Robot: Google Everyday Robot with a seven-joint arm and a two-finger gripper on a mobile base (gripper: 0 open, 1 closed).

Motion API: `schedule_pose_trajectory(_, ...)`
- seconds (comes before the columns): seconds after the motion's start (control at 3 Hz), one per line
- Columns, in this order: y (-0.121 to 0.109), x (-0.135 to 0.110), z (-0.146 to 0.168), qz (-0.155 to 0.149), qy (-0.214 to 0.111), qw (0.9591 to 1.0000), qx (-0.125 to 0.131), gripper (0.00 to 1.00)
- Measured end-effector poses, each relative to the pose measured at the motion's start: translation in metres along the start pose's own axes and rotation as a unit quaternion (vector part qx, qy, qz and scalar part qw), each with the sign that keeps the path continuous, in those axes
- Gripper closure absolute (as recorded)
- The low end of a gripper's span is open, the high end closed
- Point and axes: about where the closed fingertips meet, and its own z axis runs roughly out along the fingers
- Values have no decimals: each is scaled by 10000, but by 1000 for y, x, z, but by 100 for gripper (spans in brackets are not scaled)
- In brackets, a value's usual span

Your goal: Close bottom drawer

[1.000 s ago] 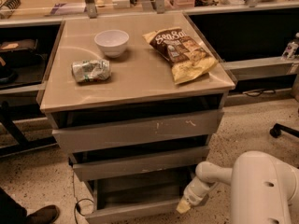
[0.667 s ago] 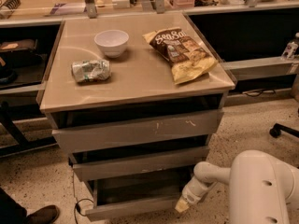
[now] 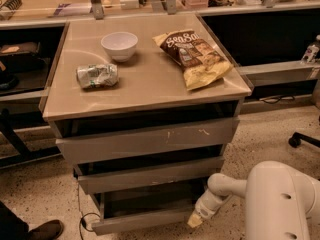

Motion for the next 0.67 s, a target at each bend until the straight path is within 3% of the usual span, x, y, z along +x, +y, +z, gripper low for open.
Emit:
schedule_pose_trajectory(0.33, 0, 0, 0, 0, 0, 10000, 0, 27)
schedule_pose_trajectory(0.67, 0, 0, 0, 0, 0, 10000, 0, 4)
